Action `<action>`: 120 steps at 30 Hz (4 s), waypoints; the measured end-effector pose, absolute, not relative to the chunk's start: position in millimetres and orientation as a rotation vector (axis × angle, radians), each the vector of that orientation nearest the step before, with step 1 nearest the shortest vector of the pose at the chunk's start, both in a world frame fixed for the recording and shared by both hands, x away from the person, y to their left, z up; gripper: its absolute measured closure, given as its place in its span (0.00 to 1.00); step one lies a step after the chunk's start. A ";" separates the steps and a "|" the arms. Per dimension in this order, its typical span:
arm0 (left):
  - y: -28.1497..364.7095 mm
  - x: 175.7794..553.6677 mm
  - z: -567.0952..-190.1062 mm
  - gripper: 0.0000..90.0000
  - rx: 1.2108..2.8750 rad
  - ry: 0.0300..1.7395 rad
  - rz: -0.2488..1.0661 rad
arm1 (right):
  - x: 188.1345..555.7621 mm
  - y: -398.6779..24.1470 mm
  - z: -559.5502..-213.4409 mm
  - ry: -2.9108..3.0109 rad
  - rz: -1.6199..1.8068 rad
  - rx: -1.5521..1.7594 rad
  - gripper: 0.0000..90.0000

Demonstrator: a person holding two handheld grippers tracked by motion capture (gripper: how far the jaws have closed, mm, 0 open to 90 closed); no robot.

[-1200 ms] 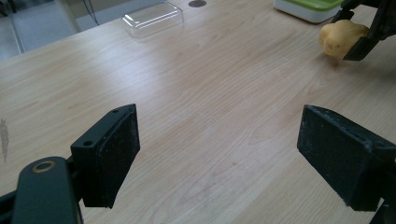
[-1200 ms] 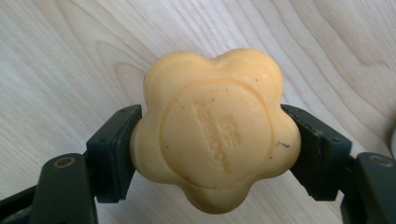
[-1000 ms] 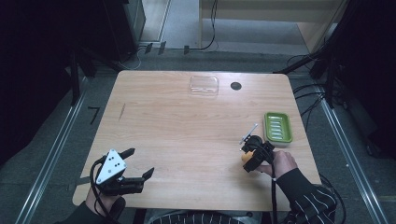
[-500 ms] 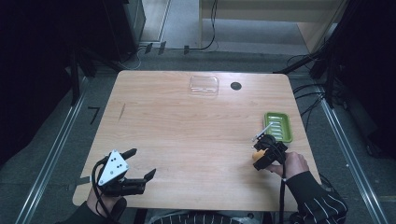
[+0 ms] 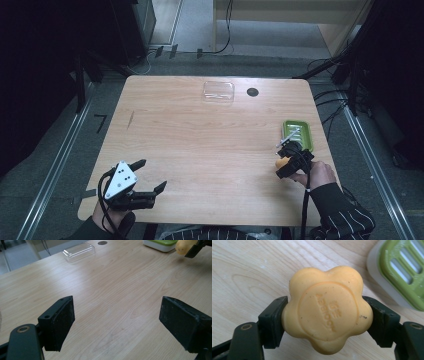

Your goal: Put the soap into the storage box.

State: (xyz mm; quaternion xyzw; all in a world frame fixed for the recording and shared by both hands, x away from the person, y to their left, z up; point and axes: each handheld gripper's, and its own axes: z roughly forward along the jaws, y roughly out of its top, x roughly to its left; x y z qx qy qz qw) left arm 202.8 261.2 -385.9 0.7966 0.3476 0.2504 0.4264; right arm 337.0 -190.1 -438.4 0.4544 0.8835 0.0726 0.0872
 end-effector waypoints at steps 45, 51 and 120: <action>260.8 203.2 -386.4 0.15 2.002 0.867 0.617 | 370.4 -210.3 -414.6 2.380 0.344 1.470 0.29; 260.9 203.1 -386.2 0.15 2.001 0.868 0.618 | 375.9 -217.2 -414.9 2.345 0.359 1.493 0.29; 260.1 204.0 -386.7 0.15 2.005 0.868 0.613 | 437.3 -247.0 -445.6 2.353 0.333 1.633 0.29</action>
